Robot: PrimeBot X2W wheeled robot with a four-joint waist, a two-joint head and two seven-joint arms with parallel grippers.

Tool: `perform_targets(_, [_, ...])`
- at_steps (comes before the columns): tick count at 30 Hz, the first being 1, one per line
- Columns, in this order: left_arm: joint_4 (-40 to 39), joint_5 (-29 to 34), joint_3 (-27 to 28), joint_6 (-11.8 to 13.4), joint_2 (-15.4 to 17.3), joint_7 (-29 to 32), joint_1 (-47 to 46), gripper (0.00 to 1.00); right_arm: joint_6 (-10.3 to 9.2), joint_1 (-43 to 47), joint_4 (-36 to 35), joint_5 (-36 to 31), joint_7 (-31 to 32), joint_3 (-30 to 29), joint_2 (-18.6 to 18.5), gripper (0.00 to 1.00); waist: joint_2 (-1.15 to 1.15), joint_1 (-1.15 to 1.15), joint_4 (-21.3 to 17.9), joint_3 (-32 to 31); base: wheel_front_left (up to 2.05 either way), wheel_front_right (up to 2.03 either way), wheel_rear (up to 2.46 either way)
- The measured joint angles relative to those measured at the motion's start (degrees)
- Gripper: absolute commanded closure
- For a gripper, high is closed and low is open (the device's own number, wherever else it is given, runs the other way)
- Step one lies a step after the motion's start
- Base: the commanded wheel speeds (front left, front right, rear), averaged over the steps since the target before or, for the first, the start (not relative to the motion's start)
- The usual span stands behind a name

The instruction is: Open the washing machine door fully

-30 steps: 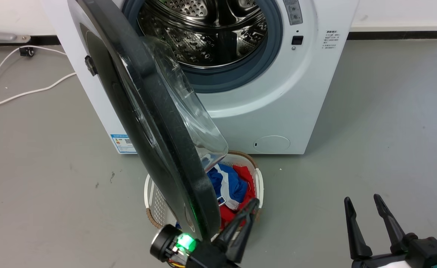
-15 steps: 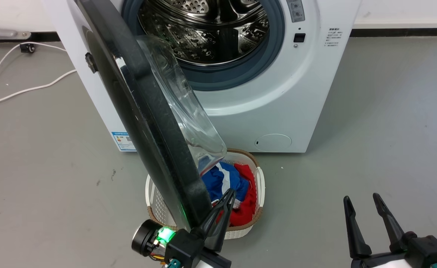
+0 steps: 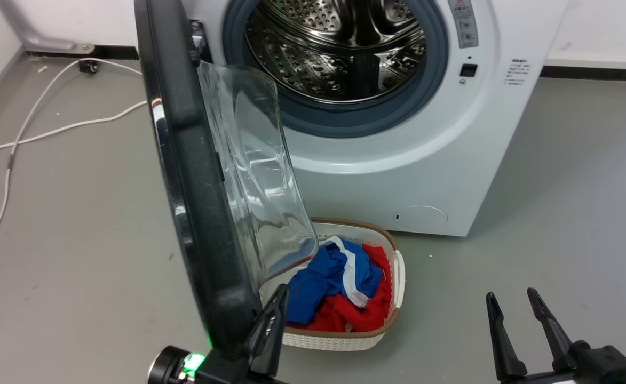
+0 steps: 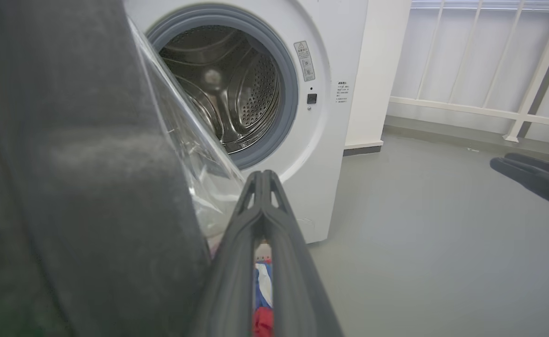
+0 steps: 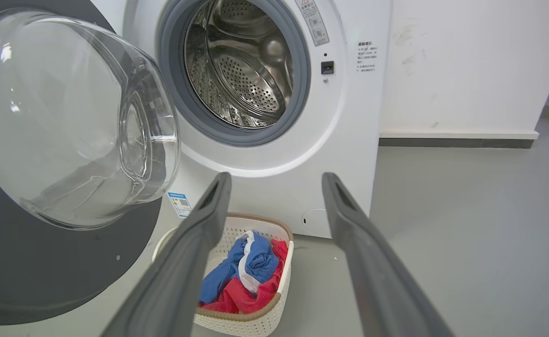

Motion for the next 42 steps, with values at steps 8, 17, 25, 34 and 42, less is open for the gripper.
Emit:
perform_targets(8, [-0.33, -0.31, 4.81, 1.56, 0.56, 0.15, 1.86, 1.0, 0.0, 0.26, 0.12, 0.07, 0.0, 0.2, 0.0, 0.0, 0.0, 0.0, 3.33, -0.56, 0.0, 0.0, 0.0])
perform_targets(17, [-0.99, -1.2, 10.53, 2.26, 0.74, 0.15, 2.99, 1.0, 0.0, 0.85, 0.14, 0.04, 0.0, 0.21, 0.01, 0.0, 0.0, 0.0, 6.15, -0.65, 0.0, 0.0, 0.0])
perform_targets(25, [-0.32, -4.25, 19.06, 2.07, 0.78, 0.15, 2.15, 1.0, 0.0, 0.35, -0.04, -0.47, 0.0, 0.22, 0.01, 0.0, 0.0, 0.0, 7.03, 1.17, 0.0, 0.0, 0.0])
perform_targets(34, [3.26, -7.08, 29.18, 0.3, 0.56, 0.15, -3.07, 1.0, 0.0, -1.29, -0.48, -1.26, 0.0, -0.03, 0.01, 0.0, 0.0, 0.0, 6.92, 4.22, 0.0, 0.0, 0.0])
perform_targets(42, [5.44, -7.21, 37.11, 0.98, 0.22, 0.16, -7.49, 1.0, 0.0, -2.49, -1.14, -2.32, 0.0, -0.44, 0.01, 0.0, 0.0, 0.0, 6.61, 6.75, 0.0, 0.0, 0.0])
